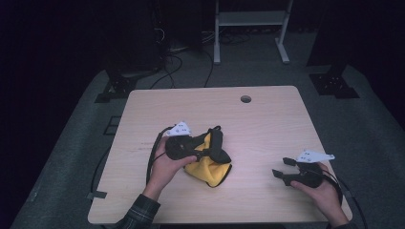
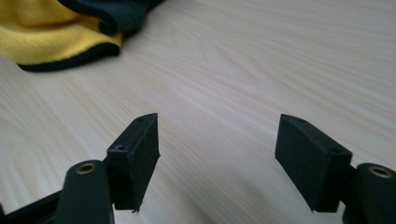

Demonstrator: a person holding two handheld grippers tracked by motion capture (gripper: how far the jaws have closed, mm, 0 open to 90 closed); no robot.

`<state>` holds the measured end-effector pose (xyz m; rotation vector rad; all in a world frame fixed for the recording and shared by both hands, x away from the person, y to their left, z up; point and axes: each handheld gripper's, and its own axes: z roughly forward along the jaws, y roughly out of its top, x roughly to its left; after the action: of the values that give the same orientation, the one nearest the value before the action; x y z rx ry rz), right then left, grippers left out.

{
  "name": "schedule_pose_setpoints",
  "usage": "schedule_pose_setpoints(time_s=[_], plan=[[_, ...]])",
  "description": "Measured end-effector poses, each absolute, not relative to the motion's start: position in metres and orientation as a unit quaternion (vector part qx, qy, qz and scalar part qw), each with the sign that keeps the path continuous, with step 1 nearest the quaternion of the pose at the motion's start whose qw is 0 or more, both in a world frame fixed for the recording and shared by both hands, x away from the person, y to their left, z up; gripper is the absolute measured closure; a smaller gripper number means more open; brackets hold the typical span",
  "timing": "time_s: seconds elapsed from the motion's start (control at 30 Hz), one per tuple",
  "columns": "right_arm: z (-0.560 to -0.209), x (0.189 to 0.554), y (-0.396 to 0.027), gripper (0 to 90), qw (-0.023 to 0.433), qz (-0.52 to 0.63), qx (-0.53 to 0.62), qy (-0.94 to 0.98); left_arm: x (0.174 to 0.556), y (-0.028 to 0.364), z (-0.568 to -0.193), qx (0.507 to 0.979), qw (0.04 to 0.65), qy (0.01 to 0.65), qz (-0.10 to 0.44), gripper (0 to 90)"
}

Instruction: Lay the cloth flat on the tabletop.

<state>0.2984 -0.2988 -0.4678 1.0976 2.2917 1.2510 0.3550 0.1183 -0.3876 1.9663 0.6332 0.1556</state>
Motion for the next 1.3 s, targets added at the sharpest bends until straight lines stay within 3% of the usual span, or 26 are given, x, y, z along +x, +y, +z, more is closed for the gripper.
schedule_pose_setpoints(time_s=[0.7, 1.3], plan=[[-0.443, 0.314, -0.2, 38.8, 0.12, 0.481, 0.288, 0.82, 0.327, 0.177, -0.433, 0.816, 0.473, 0.311, 0.116, 46.1], [-0.44, 0.331, -0.13, 35.5, 0.129, 0.483, 0.261, 0.826, 0.332, 0.167, -0.465, 0.843, 0.425, 0.314, 0.105, 43.9]])
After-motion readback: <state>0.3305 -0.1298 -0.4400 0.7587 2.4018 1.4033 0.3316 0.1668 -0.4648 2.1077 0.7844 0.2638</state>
